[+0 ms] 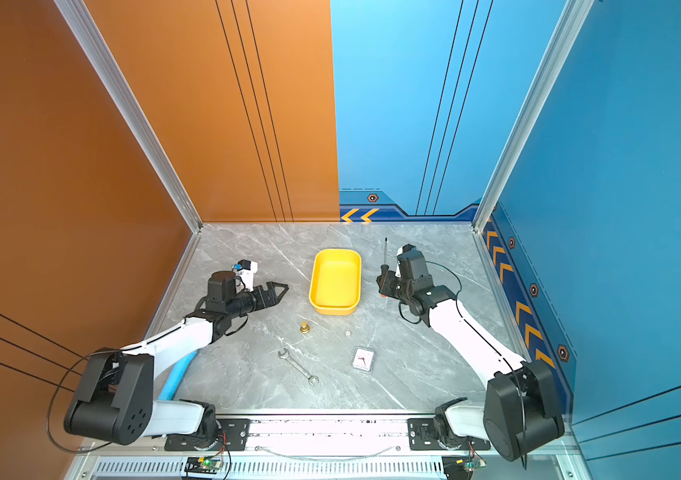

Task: Put the screwdriver in the bin
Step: 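Lift the screwdriver with the right gripper and carry it over the yellow bin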

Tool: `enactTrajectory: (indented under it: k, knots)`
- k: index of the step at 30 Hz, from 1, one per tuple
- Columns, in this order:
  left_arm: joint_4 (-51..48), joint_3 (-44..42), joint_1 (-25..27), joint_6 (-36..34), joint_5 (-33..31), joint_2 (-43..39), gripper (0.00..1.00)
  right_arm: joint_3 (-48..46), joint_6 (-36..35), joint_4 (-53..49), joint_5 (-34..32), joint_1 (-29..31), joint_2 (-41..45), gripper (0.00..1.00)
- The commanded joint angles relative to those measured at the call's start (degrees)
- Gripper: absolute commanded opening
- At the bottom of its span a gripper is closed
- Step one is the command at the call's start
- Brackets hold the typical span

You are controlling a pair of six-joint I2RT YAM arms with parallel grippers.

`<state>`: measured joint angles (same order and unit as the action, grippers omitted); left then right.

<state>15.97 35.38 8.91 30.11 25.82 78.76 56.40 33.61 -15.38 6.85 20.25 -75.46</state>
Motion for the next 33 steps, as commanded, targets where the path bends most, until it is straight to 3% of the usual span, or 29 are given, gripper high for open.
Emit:
enactTrajectory:
  k: [1, 12, 21, 33]
  knots:
    - [-0.74, 1.45, 0.01, 0.74, 1.64, -0.84, 0.98, 5.75, 1.43, -3.85, -3.03, 1.42, 0.31, 0.09]
    - [-0.75, 0.88, 0.07, 0.39, 1.35, -1.42, 0.98, 20.49, 3.70, -5.19, -11.59, 9.25, -11.44, 0.10]
    - [-0.76, 1.07, -0.18, -0.12, 1.51, -1.63, 0.98, 31.60, 4.83, -12.46, -19.19, 15.59, -23.34, 0.10]
    - [-0.69, 0.20, -0.47, -0.82, 1.08, -1.68, 0.98, 32.94, 7.73, -14.28, -20.41, 18.50, -33.30, 0.11]
